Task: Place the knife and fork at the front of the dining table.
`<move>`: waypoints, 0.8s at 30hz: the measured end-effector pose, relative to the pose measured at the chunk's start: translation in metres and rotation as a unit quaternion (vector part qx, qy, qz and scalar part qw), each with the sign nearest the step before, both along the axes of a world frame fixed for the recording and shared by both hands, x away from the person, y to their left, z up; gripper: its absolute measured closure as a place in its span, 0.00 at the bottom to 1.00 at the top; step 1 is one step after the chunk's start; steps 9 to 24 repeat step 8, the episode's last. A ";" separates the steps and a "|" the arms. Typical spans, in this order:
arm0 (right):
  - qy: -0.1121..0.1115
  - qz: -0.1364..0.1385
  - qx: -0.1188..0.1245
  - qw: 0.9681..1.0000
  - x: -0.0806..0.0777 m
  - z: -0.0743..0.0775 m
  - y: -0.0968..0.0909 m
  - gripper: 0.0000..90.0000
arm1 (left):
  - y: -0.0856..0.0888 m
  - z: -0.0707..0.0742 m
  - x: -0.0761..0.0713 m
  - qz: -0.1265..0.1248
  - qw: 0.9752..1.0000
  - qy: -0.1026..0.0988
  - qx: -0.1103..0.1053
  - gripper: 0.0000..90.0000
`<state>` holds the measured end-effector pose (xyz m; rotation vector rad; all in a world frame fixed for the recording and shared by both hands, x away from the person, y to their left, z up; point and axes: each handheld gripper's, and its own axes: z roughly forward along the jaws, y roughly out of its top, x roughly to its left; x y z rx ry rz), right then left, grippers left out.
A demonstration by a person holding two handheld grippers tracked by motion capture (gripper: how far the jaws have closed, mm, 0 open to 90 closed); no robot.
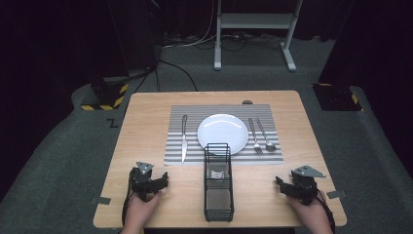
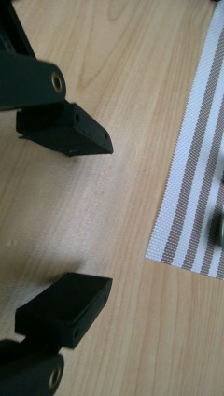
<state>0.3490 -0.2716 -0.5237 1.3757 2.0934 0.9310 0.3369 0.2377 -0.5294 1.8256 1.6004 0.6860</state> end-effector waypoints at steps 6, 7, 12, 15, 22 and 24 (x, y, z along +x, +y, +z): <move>0.005 0.008 -0.003 1.000 -0.001 -0.001 0.001 0.22 | 0.000 0.000 0.000 0.000 1.000 0.000 0.000 0.15; 0.007 0.008 -0.003 1.000 -0.001 -0.001 0.002 0.21 | 0.000 0.000 0.000 0.000 1.000 0.000 0.000 0.15; 0.007 0.008 -0.004 1.000 -0.001 -0.001 0.002 0.21 | 0.000 0.000 0.000 0.000 1.000 0.000 0.000 0.15; 0.007 0.008 -0.004 1.000 -0.001 -0.001 0.002 0.21 | 0.000 0.000 0.000 0.000 1.000 0.000 0.000 0.15; 0.007 0.008 -0.004 1.000 -0.001 -0.001 0.002 0.21 | 0.000 0.000 0.000 0.000 1.000 0.000 0.000 0.15; 0.007 0.008 -0.004 1.000 -0.001 -0.001 0.002 0.21 | 0.000 0.000 0.000 0.000 1.000 0.000 0.000 0.15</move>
